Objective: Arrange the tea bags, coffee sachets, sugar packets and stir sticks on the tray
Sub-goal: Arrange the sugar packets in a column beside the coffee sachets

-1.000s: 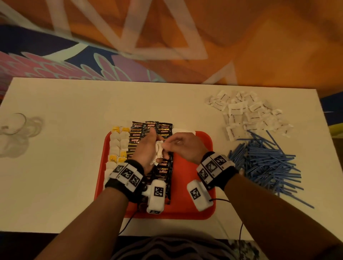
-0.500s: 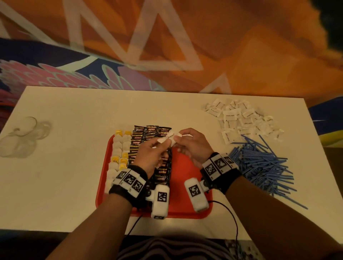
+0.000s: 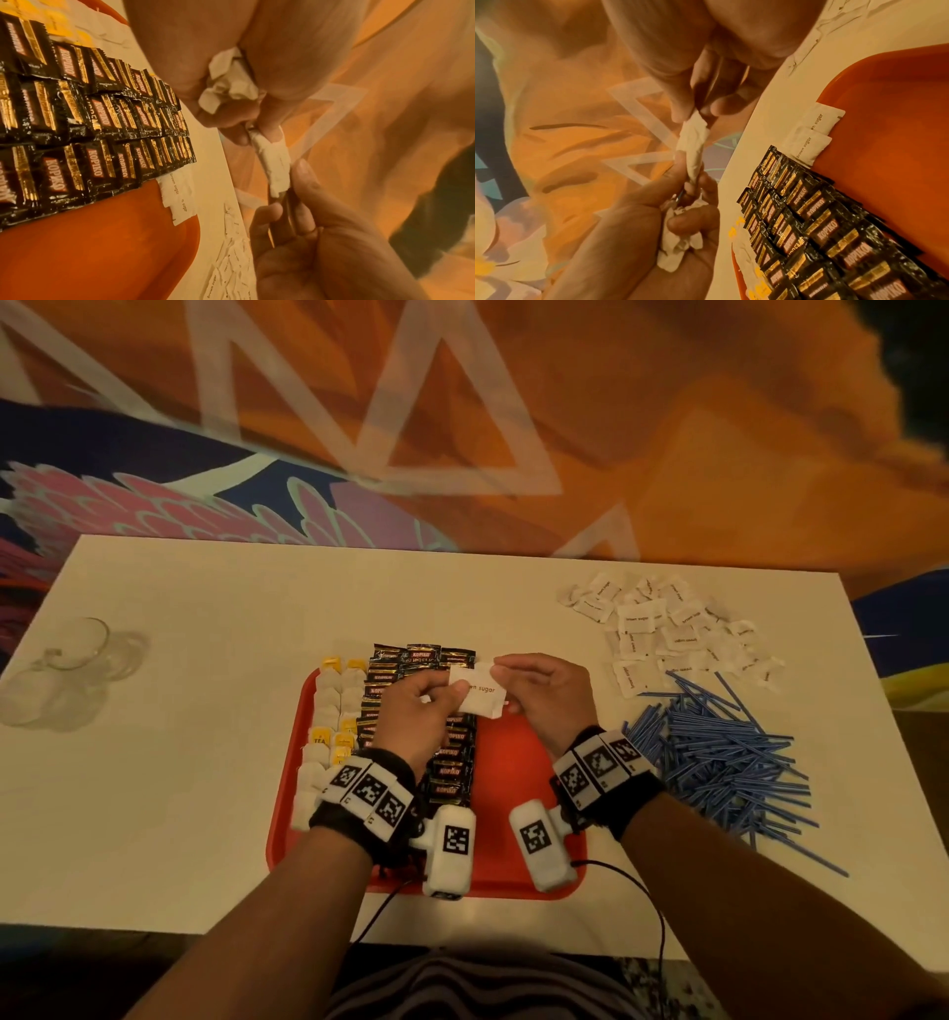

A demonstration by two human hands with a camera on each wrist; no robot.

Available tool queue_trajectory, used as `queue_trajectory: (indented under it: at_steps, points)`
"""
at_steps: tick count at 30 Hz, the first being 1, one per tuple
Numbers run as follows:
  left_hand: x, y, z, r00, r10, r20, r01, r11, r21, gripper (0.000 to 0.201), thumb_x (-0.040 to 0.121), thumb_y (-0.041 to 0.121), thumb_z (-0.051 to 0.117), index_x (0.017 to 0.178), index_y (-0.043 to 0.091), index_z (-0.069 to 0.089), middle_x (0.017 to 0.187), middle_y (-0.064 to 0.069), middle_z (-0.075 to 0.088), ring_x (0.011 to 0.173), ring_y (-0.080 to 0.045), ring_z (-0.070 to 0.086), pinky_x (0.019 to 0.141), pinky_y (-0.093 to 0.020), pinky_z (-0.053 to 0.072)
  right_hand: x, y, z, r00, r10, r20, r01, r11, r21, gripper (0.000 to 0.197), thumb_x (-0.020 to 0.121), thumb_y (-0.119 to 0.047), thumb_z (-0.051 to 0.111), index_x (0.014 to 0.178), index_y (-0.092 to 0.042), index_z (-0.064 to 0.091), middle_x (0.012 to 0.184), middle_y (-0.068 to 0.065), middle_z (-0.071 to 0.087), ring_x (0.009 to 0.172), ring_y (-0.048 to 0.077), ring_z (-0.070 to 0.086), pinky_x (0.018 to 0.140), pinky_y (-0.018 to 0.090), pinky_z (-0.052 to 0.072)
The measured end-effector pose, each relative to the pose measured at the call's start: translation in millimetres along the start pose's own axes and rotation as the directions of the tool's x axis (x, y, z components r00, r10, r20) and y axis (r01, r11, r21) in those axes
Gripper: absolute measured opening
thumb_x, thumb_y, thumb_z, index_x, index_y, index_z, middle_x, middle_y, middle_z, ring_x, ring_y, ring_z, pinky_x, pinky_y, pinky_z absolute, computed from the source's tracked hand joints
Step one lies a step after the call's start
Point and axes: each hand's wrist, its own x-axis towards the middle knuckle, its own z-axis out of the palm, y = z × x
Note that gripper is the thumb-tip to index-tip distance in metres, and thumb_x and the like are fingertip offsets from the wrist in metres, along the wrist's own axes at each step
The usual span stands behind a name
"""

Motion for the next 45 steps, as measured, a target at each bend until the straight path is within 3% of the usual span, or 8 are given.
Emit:
queue_trajectory:
  at_steps: [14, 20, 24, 29, 31, 35, 40, 45]
  points:
    - [13, -14, 1, 0.997, 0.031, -0.071, -0.024, 0.994, 0.106, 0.018, 0.097, 0.03, 0.063, 0.086, 0.018, 0.071, 0.056, 0.009, 0.055, 0.05, -0.01, 0.047, 0.051, -0.026, 0.037, 11, 26, -5, 0.958, 0.233, 0.167, -0.212, 0.968, -0.132, 0.017, 0.077, -0.012, 0.08, 0.09, -0.006, 0.072, 0.078, 0.008, 0.074, 0.066, 0.013, 0.07, 0.054, 0.019, 0.05]
    - [18, -21, -9, 0.988, -0.115, -0.098, 0.124, 0.988, 0.091, 0.02, 0.098, 0.033, 0.059, 0.092, 0.017, 0.07, 0.052, 0.009, 0.055, 0.049, -0.012, 0.048, 0.049, -0.026, 0.038, 41, 62, -31, 0.95, 0.31, 0.04, -0.27, 0.877, -0.397, 0.021, 0.087, -0.017, 0.072, 0.106, -0.011, 0.067, 0.097, 0.004, 0.072, 0.06, 0.001, 0.066, 0.052, 0.013, 0.048]
    - [17, -23, -18, 0.982, -0.157, -0.109, 0.167, 0.981, 0.094, 0.015, 0.099, 0.028, 0.059, 0.093, 0.018, 0.068, 0.058, 0.005, 0.055, 0.048, -0.01, 0.046, 0.042, -0.023, 0.036, 66, 85, -41, 0.941, 0.337, -0.041, -0.309, 0.8, -0.515, 0.038, 0.084, -0.025, 0.074, 0.119, -0.013, 0.066, 0.108, 0.001, 0.072, 0.08, 0.012, 0.07, 0.072, 0.023, 0.056]
    - [20, -33, -32, 0.971, -0.197, -0.134, 0.21, 0.973, 0.098, 0.014, 0.098, 0.03, 0.06, 0.092, 0.021, 0.068, 0.065, 0.002, 0.059, 0.053, -0.011, 0.05, 0.046, -0.025, 0.038, 90, 96, -40, 0.928, 0.357, -0.107, -0.358, 0.776, -0.519, 0.032, 0.084, -0.022, 0.075, 0.115, -0.014, 0.067, 0.101, 0.003, 0.073, 0.062, 0.006, 0.065, 0.049, 0.013, 0.047]
    - [21, -37, -37, 0.969, -0.21, -0.134, 0.224, 0.969, 0.103, 0.014, 0.098, 0.03, 0.06, 0.092, 0.021, 0.069, 0.066, 0.002, 0.059, 0.054, -0.012, 0.05, 0.046, -0.025, 0.038, 97, 101, -38, 0.919, 0.374, -0.126, -0.383, 0.77, -0.511, 0.029, 0.083, -0.022, 0.076, 0.11, -0.014, 0.068, 0.098, 0.003, 0.074, 0.066, 0.008, 0.069, 0.057, 0.018, 0.055]
    - [24, -38, -42, 0.961, -0.234, -0.151, 0.249, 0.964, 0.091, 0.014, 0.097, 0.028, 0.06, 0.092, 0.02, 0.069, 0.067, 0.003, 0.059, 0.057, -0.013, 0.05, 0.05, -0.025, 0.039, 105, 106, -32, 0.932, 0.315, -0.18, -0.35, 0.652, -0.672, 0.014, 0.082, -0.032, 0.074, 0.085, -0.024, 0.062, 0.093, 0.003, 0.072, 0.087, 0.02, 0.068, 0.084, 0.034, 0.054]
    - [28, -36, -40, 0.954, -0.262, -0.147, 0.277, 0.956, 0.094, 0.015, 0.098, 0.029, 0.059, 0.09, 0.019, 0.068, 0.063, 0.003, 0.056, 0.053, -0.012, 0.047, 0.046, -0.025, 0.036, 100, 101, -28, 0.934, 0.268, -0.238, -0.355, 0.606, -0.712, 0.025, 0.084, -0.032, 0.072, 0.092, -0.016, 0.054, 0.091, 0.003, 0.052, 0.07, 0.016, 0.045, 0.071, 0.028, 0.04]
    - [31, -32, -35, 0.948, -0.281, -0.147, 0.295, 0.952, 0.083, 0.015, 0.098, 0.027, 0.059, 0.088, 0.019, 0.067, 0.063, 0.001, 0.055, 0.052, -0.012, 0.046, 0.046, -0.024, 0.036, 98, 98, -29, 0.981, 0.129, -0.147, -0.195, 0.632, -0.75, 0.027, 0.082, -0.025, 0.072, 0.091, -0.015, 0.048, 0.081, 0.0, 0.054, 0.075, 0.02, 0.051, 0.066, 0.03, 0.041]
